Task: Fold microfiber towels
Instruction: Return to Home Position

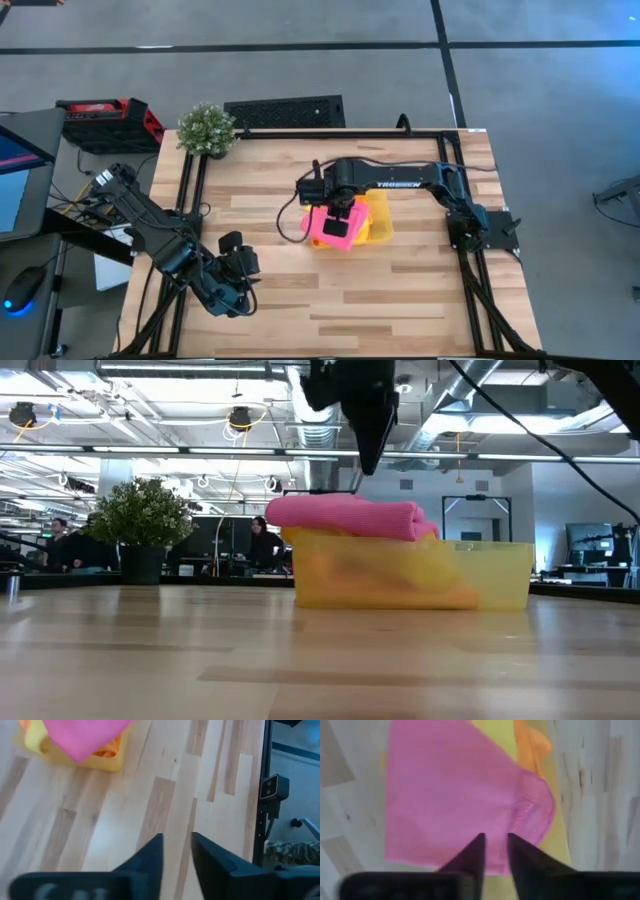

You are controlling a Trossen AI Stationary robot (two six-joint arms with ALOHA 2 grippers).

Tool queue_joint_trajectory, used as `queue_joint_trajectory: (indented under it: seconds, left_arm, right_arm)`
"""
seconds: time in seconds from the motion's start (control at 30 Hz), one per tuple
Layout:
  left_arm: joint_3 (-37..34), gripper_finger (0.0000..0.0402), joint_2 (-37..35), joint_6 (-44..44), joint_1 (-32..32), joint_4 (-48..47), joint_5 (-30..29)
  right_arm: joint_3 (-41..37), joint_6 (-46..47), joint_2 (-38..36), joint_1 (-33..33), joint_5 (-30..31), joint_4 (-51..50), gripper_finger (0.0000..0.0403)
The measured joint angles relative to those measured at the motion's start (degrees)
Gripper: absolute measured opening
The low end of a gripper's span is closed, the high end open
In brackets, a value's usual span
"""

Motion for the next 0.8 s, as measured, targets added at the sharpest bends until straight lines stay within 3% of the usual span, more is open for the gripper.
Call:
queue_joint_trajectory:
  seconds: [0.1,0.17,0.3,0.5,0.63,0.8]
  left_arm:
    - [0.0,0.0044,-1.14,2.51,0.57,0.02,-1.33]
    - [0.0,0.0014,-2.16,4.5,0.81,0.0,-3.03]
    - [0.0,0.0007,-5.67,9.35,1.52,-0.04,-7.21]
    - [-1.63,0.0002,-12.26,18.33,3.35,1.41,-11.42]
    - [-9.54,0.0,-19.18,21.28,4.78,7.66,-11.77]
    - [-22.84,0.0,-31.38,24.51,7.43,20.91,-7.72]
  right_arm:
    - [-0.02,-0.78,-1.61,2.71,2.88,0.0,0.0034]
    - [-0.01,-1.26,-3.34,4.68,6.23,0.0,0.0013]
    - [-0.02,0.82,-8.2,8.01,7.73,0.0,0.0024]
    - [0.02,6.84,-16.75,12.77,9.3,0.86,0.0006]
    - [0.04,10.76,-21.74,17.71,15.71,2.05,0.0014]
    - [-0.51,16.95,-25.28,22.95,19.88,5.44,0.0007]
